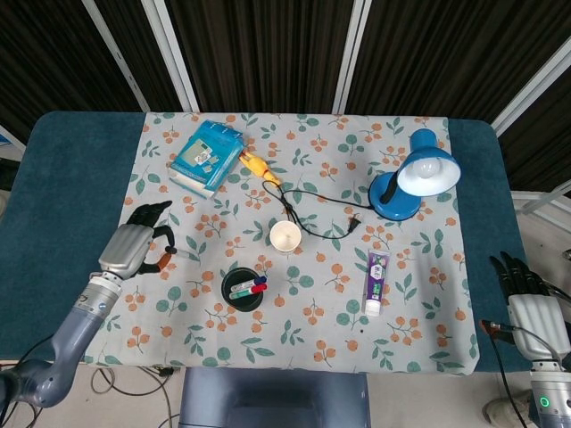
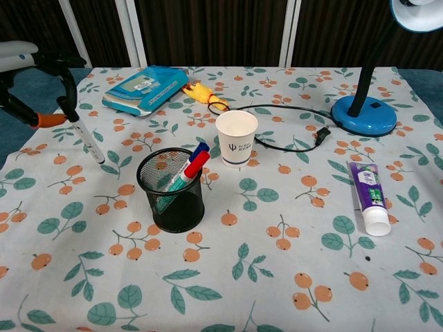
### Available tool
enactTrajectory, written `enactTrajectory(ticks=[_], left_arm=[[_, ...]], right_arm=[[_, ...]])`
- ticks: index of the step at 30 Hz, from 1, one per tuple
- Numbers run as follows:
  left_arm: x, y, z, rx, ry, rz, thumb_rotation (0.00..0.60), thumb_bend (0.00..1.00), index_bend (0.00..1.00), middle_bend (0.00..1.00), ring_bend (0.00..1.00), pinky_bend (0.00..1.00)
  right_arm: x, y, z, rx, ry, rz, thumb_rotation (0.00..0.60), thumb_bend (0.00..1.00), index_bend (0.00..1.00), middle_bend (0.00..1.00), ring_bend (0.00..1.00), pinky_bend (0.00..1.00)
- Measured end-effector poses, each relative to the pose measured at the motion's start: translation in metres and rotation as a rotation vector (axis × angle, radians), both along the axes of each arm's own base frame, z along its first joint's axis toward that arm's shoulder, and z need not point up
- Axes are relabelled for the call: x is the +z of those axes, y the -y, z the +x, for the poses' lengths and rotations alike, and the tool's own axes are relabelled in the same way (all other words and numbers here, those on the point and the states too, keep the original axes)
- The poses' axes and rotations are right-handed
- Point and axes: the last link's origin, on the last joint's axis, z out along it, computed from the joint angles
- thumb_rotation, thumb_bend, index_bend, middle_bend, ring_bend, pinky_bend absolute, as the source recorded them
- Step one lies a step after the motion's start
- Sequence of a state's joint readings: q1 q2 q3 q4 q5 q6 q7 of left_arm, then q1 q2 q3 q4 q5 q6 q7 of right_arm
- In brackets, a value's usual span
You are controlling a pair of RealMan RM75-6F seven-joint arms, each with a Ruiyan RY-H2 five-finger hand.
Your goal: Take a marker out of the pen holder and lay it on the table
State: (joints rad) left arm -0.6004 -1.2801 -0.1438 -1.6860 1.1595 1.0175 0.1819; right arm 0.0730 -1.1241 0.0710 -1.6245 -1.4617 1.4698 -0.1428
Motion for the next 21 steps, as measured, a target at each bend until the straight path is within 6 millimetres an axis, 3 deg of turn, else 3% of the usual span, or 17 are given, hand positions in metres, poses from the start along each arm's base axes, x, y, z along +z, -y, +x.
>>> enactTrajectory(ticks=[10, 18, 21], left_arm=[[-0.035, -0.008, 0.018, 0.010, -0.126, -0.031, 0.600, 0.37, 0.49, 0.02, 0.00, 0.00], [-0.058, -0.016, 0.051, -0.011, -0.173, -0.026, 0.600, 0.31, 0.27, 0.01, 0.00, 0.00], [-0.060, -0.016, 0.066, -0.025, -0.147, -0.009, 0.600, 0.31, 0.24, 0.01, 0.00, 0.00]], right_arm=[[0.000, 0.000, 0.000, 0.005, 0.000, 0.001, 0.600, 0.17, 0.02, 0.00, 0.07, 0.18], [0.000, 0.000, 0.000, 0.003, 0.002, 0.000, 0.600, 0.17, 0.02, 0.00, 0.07, 0.18], [0.000, 0.000, 0.000, 0.003, 0.003, -0.001, 0.600, 0.17, 0.02, 0.00, 0.07, 0.18]])
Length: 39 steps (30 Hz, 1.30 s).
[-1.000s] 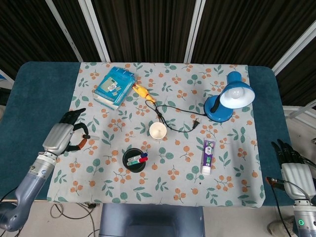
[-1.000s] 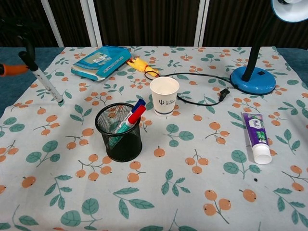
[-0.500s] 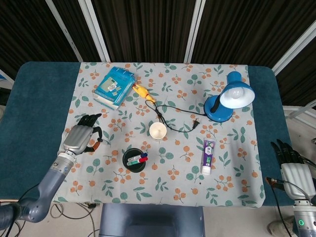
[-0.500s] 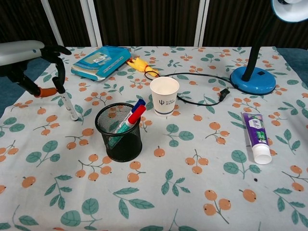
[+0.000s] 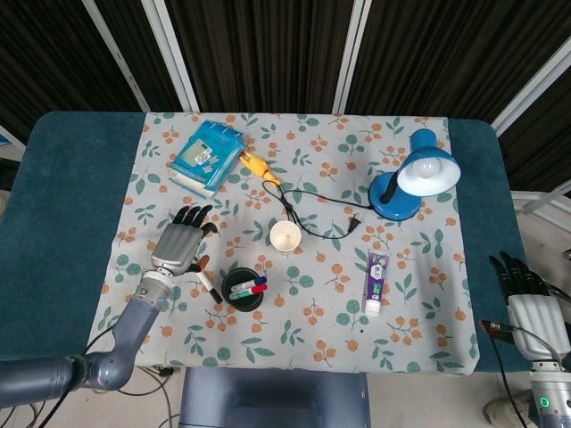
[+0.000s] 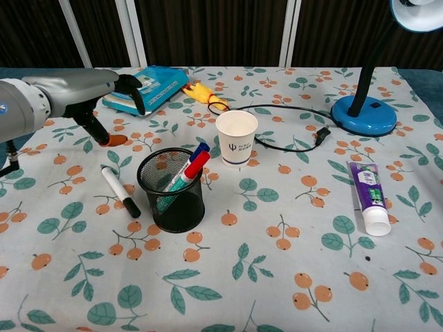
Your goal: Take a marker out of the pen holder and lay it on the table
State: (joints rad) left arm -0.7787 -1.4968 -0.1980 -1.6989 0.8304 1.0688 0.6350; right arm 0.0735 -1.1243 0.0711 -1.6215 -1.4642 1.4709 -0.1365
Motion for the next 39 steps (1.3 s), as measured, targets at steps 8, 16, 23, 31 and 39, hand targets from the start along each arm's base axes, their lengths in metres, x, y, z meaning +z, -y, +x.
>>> enactTrajectory(ticks=[8, 16, 23, 31, 39], left_arm=[[0.022, 0.012, 0.020, -0.103, 0.057, 0.125, 0.600, 0.30, 0.24, 0.01, 0.00, 0.00], [0.077, 0.044, -0.031, -0.140, 0.006, 0.300, 0.600, 0.27, 0.24, 0.00, 0.00, 0.00], [0.110, 0.081, -0.091, -0.045, 0.018, 0.315, 0.600, 0.27, 0.23, 0.00, 0.00, 0.00], [0.137, 0.119, -0.149, 0.028, 0.050, 0.328, 0.600, 0.27, 0.24, 0.00, 0.00, 0.00], [0.145, 0.135, -0.176, 0.026, 0.083, 0.342, 0.600, 0.27, 0.24, 0.00, 0.00, 0.00]], right_arm=[[0.001, 0.000, -0.001, -0.003, 0.009, 0.003, 0.600, 0.17, 0.02, 0.00, 0.07, 0.18], [0.000, 0.000, 0.000, -0.005, 0.006, 0.003, 0.600, 0.17, 0.02, 0.00, 0.07, 0.18], [0.000, 0.000, 0.000, -0.009, 0.003, -0.001, 0.600, 0.17, 0.02, 0.00, 0.07, 0.18], [0.000, 0.000, -0.001, -0.013, 0.005, -0.003, 0.600, 0.17, 0.02, 0.00, 0.07, 0.18], [0.000, 0.000, -0.001, -0.013, 0.007, -0.004, 0.600, 0.17, 0.02, 0.00, 0.07, 0.18]])
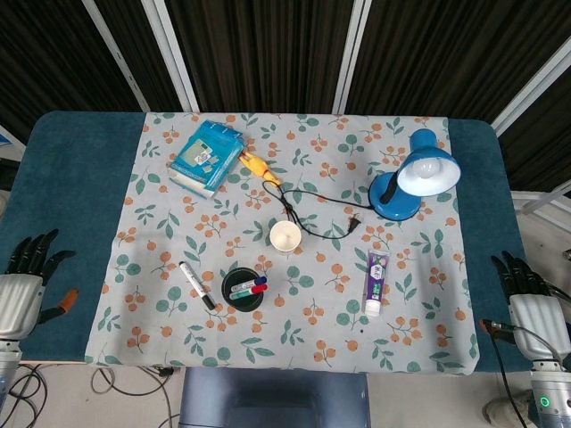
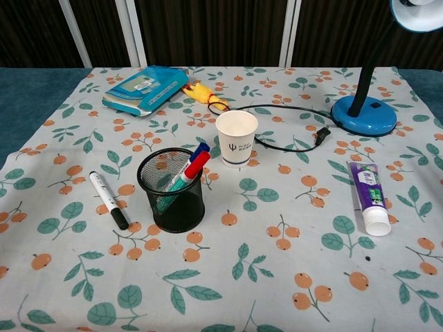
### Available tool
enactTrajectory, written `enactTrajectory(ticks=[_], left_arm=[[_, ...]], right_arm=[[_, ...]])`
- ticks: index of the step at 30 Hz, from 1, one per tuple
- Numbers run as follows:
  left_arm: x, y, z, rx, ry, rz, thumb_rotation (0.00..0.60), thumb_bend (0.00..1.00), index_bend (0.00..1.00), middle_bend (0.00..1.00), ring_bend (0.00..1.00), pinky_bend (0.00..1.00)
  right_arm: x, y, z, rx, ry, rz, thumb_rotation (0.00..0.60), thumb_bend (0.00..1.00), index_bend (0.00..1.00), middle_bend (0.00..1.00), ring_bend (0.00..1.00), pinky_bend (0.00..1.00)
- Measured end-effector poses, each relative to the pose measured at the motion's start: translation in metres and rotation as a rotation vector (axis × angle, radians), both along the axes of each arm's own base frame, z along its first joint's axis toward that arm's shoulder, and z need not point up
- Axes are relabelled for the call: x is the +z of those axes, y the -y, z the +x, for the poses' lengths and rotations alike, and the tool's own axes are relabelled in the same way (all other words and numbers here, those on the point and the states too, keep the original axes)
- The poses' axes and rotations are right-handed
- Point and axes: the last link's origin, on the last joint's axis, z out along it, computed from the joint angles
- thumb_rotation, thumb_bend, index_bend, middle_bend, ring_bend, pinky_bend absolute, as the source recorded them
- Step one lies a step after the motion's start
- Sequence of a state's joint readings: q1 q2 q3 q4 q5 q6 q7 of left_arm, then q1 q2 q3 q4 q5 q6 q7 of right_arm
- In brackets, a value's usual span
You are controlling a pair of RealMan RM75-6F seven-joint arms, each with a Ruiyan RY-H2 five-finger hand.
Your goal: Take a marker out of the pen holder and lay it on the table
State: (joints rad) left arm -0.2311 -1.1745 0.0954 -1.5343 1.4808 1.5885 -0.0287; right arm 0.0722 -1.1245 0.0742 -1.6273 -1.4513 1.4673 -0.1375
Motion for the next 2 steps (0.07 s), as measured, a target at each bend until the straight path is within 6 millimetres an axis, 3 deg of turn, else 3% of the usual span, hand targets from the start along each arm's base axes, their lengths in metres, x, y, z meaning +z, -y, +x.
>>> enactTrajectory(ticks=[2], left_arm=[[0.0004, 0.0005, -0.0012, 0.003, 0.005, 0.003, 0.600, 0.27, 0.24, 0.00, 0.00, 0.00]], right_arm=[[0.0001, -0.0001, 0.0001, 0.002, -0.001, 0.000, 0.600, 0.17, 0.02, 0.00, 0.07, 0.18]])
